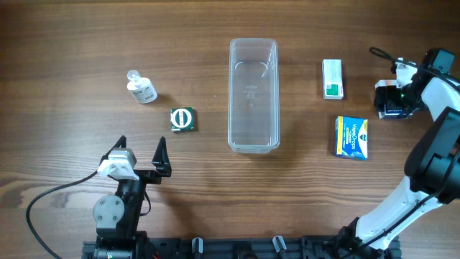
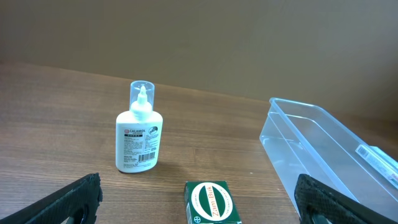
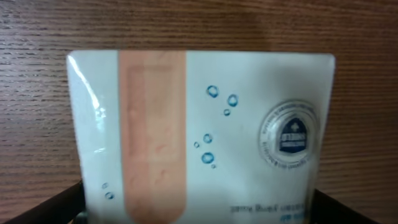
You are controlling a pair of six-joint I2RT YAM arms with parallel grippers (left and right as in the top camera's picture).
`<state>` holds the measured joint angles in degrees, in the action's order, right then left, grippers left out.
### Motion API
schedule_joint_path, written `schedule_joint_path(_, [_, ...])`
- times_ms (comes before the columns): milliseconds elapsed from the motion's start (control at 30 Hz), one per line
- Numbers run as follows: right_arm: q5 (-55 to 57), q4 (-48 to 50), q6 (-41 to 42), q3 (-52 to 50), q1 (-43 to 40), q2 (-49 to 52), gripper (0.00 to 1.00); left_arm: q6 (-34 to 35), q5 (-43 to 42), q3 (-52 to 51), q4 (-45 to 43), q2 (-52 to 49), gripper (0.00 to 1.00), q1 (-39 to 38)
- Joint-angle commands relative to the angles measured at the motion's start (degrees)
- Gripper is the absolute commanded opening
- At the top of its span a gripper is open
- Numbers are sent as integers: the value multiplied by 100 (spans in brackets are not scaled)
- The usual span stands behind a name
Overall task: Pack container
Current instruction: 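Reach the right gripper to the white bandage box and grasp it, then carry the bandage box with the right gripper into the container and release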
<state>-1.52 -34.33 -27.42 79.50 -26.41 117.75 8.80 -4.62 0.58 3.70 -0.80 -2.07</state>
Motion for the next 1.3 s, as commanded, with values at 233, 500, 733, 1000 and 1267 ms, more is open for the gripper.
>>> schedule_joint_path(233, [35, 144, 260, 105, -9, 61, 80, -111, -92, -24, 24, 42, 100, 48])
schedule_joint_path(500, [-343, 175, 549, 129, 13, -507, 77, -111, -92, -24, 24, 42, 100, 48])
schedule_joint_path(733, [-763, -153, 1019, 570, 706, -1460, 77, -109, -92, -24, 24, 42, 100, 48])
schedule_joint_path(1000, [-734, -627, 2671, 787, 3021, -2037, 78, -111, -92, -24, 24, 42, 100, 48])
schedule_joint_path(1267, [728, -514, 4291, 780, 4752, -1967, 77, -111, -92, -24, 24, 42, 100, 48])
